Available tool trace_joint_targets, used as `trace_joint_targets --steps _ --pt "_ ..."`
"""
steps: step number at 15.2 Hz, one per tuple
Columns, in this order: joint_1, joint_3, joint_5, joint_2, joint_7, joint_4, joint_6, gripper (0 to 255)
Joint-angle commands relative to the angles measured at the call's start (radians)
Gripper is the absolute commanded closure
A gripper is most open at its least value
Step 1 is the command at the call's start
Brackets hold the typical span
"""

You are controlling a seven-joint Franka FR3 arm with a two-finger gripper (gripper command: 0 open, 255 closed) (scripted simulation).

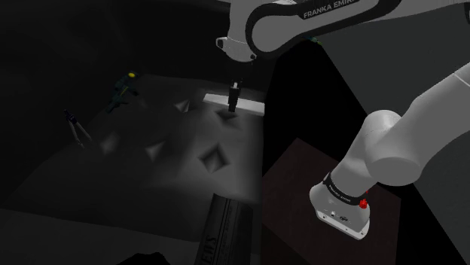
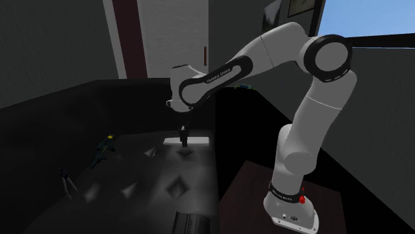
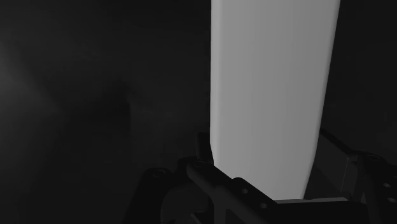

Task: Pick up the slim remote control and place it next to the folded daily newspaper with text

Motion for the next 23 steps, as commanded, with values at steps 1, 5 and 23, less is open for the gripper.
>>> trace_joint_targets --steps 1,5,23 --pt "0.017 0.024 0.009 -0.046 0.036 -0.044 -0.002 255" --pt "0.06 0.079 0.04 -0.142 0.113 -0.128 -0.013 255" --pt "0.189 0.25 0.162 -0.271 0.314 -0.33 0.066 255"
